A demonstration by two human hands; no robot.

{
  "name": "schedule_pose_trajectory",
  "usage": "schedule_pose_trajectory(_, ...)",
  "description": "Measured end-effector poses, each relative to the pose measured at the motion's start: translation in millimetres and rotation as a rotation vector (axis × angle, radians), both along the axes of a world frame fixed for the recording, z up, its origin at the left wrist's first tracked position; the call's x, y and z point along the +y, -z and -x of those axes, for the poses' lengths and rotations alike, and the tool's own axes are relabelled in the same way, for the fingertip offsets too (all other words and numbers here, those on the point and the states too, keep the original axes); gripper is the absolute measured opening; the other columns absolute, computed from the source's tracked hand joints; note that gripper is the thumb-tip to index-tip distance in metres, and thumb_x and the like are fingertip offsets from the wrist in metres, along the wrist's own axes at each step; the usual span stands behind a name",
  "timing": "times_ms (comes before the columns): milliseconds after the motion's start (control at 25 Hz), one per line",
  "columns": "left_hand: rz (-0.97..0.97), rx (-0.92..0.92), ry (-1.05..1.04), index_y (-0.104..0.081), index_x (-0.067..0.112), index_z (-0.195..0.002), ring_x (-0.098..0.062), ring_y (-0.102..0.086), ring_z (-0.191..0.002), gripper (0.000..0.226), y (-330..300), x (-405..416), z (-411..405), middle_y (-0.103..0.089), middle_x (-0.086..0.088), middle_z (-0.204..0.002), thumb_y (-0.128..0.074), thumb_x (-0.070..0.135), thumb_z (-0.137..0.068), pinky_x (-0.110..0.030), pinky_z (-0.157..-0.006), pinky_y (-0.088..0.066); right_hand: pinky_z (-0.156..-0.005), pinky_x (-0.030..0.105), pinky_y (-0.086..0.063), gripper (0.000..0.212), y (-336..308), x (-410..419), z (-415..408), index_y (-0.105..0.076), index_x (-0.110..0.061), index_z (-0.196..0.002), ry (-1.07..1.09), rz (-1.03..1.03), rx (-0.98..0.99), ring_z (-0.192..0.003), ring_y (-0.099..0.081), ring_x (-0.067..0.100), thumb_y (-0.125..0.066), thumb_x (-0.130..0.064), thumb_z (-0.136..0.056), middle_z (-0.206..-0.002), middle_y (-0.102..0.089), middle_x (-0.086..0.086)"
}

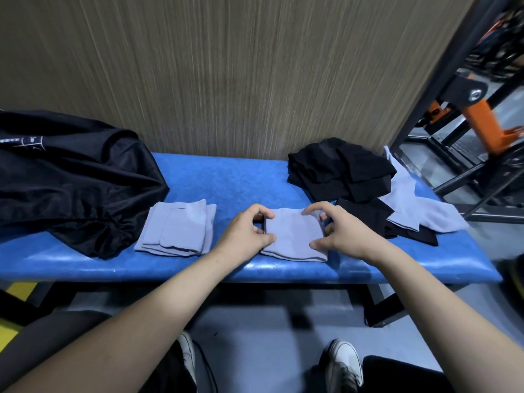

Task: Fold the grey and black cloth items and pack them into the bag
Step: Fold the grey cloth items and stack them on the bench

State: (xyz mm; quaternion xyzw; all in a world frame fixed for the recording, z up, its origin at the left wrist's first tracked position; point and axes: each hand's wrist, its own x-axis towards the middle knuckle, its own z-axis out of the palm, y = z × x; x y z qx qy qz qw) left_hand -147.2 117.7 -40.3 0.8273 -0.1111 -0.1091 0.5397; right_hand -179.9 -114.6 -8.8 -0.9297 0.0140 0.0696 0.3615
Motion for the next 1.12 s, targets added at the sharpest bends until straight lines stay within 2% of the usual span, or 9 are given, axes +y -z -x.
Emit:
schedule_pose_trajectory(80, 0.054, 0.016, 0.015, -0.063, 0.027, -0.095, -0.01, -0.047, -0.055, 0.031, 0.0, -1.0, -0.6, -0.065, 0.004, -0.088, -0.071, 0.003, -0.078, -0.019, -0.061, -0.04, -0.063, 0.02, -0.047, 0.059, -1.2, -0.7, 1.8, -0.06, -0.042, -0.11, -0.006, -0.084, 0.036, -0.062, -0.048, 0.012, -0.082, -0.007, -0.069, -0.096, -0.048, 0.003)
schedule_pose_trajectory(160, 0.074, 0.028, 0.028, -0.065, 0.025, -0.096, -0.011, -0.04, -0.054, 0.03, 1.2, -1.7, -0.1, -0.052, 0.007, -0.07, -0.068, 0.0, -0.08, -0.024, -0.061, -0.037, -0.063, 0.024, -0.048, 0.055, -2.9, -1.3, 3.0, -0.064, -0.037, -0.108, -0.022, -0.181, 0.071, -0.063, -0.049, 0.013, -0.082, -0.001, -0.071, -0.088, -0.05, 0.004)
schedule_pose_trajectory(320, 0.105, 0.039, 0.008, -0.066, 0.024, -0.097, -0.014, -0.036, -0.055, 0.031, -1.6, 1.1, -0.3, -0.044, 0.009, -0.061, -0.064, -0.003, -0.081, -0.026, -0.06, -0.034, -0.061, 0.033, -0.053, 0.041, -3.5, -0.7, 3.3, -0.07, -0.027, -0.102, -0.047, -0.287, 0.1, -0.063, -0.054, 0.017, -0.078, 0.003, -0.075, -0.082, -0.054, 0.01)
schedule_pose_trajectory(480, 0.104, 0.013, -0.013, -0.066, 0.028, -0.099, -0.013, -0.031, -0.053, 0.032, -16.2, 13.2, 0.3, -0.04, 0.017, -0.045, -0.061, 0.0, -0.085, -0.025, -0.055, -0.028, -0.067, 0.042, -0.059, 0.036, -8.1, 9.2, 1.6, -0.068, -0.022, -0.105, -0.034, -0.365, 0.07, -0.062, -0.063, 0.025, -0.072, 0.004, -0.081, -0.084, -0.06, 0.007)
schedule_pose_trajectory(600, 0.147, -0.001, -0.053, -0.066, 0.025, -0.101, -0.014, -0.032, -0.053, 0.032, -30.8, 32.1, 1.6, -0.047, 0.017, -0.052, -0.059, -0.002, -0.085, -0.023, -0.053, -0.028, -0.063, 0.038, -0.057, 0.035, -15.7, 25.6, -2.9, -0.066, -0.019, -0.108, -0.039, -0.454, 0.036, -0.061, -0.062, 0.033, -0.068, 0.006, -0.083, -0.09, -0.06, 0.008)
schedule_pose_trajectory(760, 0.131, -0.018, -0.119, -0.066, 0.03, -0.099, -0.02, -0.033, -0.055, 0.034, -43.2, 67.1, -5.7, -0.042, 0.013, -0.053, -0.057, 0.001, -0.086, -0.029, -0.056, -0.03, -0.063, 0.035, -0.055, 0.033, -23.2, 60.4, -14.2, -0.066, -0.018, -0.108, -0.039, -0.507, -0.04, -0.057, -0.061, 0.032, -0.07, 0.003, -0.083, -0.092, -0.056, 0.011)
schedule_pose_trajectory(840, 0.103, -0.032, -0.16, -0.066, 0.028, -0.099, -0.015, -0.032, -0.051, 0.034, -46.0, 83.2, -8.2, -0.045, 0.014, -0.052, -0.056, -0.002, -0.086, -0.026, -0.055, -0.03, -0.062, 0.036, -0.053, 0.031, -22.1, 79.8, -21.7, -0.065, -0.015, -0.107, -0.033, -0.532, -0.074, -0.054, -0.059, 0.031, -0.069, 0.004, -0.084, -0.091, -0.055, 0.011)
schedule_pose_trajectory(960, 0.045, -0.048, -0.242, -0.067, 0.029, -0.094, -0.01, -0.033, -0.046, 0.036, -48.3, 107.2, -9.9, -0.052, 0.009, -0.068, -0.054, -0.003, -0.082, -0.022, -0.049, -0.03, -0.061, 0.038, -0.051, 0.03, -16.1, 109.9, -30.9, -0.064, -0.012, -0.107, -0.06, -0.592, -0.078, -0.053, -0.059, 0.031, -0.068, 0.006, -0.084, -0.092, -0.055, 0.013)
schedule_pose_trajectory(1120, 0.0, -0.06, -0.318, -0.067, 0.024, -0.091, -0.007, -0.037, -0.049, 0.033, -49.1, 136.9, -11.2, -0.049, 0.008, -0.07, -0.054, -0.004, -0.081, -0.022, -0.053, -0.032, -0.06, 0.038, -0.052, 0.029, -6.4, 141.3, -38.4, -0.062, -0.012, -0.109, -0.11, -0.615, -0.025, -0.052, -0.059, 0.03, -0.068, 0.004, -0.085, -0.096, -0.053, 0.011)
